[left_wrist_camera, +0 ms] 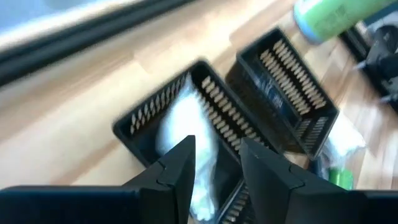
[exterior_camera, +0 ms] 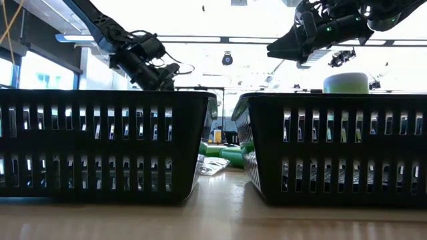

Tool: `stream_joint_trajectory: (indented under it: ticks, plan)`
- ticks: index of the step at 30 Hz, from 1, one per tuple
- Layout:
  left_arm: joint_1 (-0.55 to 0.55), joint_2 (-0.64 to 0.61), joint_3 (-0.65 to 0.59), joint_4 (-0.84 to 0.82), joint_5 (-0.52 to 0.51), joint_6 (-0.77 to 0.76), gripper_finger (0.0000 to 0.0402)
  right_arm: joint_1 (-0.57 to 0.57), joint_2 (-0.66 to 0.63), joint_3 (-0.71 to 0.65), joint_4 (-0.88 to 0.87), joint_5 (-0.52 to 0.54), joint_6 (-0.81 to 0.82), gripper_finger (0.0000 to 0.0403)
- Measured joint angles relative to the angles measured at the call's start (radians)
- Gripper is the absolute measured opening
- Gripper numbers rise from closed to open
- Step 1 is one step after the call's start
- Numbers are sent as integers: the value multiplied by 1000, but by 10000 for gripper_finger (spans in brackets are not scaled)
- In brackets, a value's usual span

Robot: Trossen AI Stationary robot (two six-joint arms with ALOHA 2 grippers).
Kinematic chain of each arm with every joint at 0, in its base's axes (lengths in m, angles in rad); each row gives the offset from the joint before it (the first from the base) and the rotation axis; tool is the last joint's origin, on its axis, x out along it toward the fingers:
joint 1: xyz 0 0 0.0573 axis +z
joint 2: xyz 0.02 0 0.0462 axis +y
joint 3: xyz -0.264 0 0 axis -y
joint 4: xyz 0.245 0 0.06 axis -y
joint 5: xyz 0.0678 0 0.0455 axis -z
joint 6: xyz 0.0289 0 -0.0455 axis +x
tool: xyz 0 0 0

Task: Pick & Place Travel size toiletries
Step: Put the cotton pack into the top left black bin

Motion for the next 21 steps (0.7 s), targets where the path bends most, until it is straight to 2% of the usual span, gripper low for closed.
stream_joint_trajectory:
  ticks: [5,14,18,21]
  plan:
    - [32,-49,0,4,8,56,125,0,0,0,3,3,-18,215]
    - [22,-83,0,30,-2,133,125,0,0,0,3,4,-50,215]
    - [-35,-83,-18,119,-94,186,125,0,0,0,0,12,3,215]
    - [-79,-82,-46,226,-99,218,125,0,0,0,-2,9,61,215]
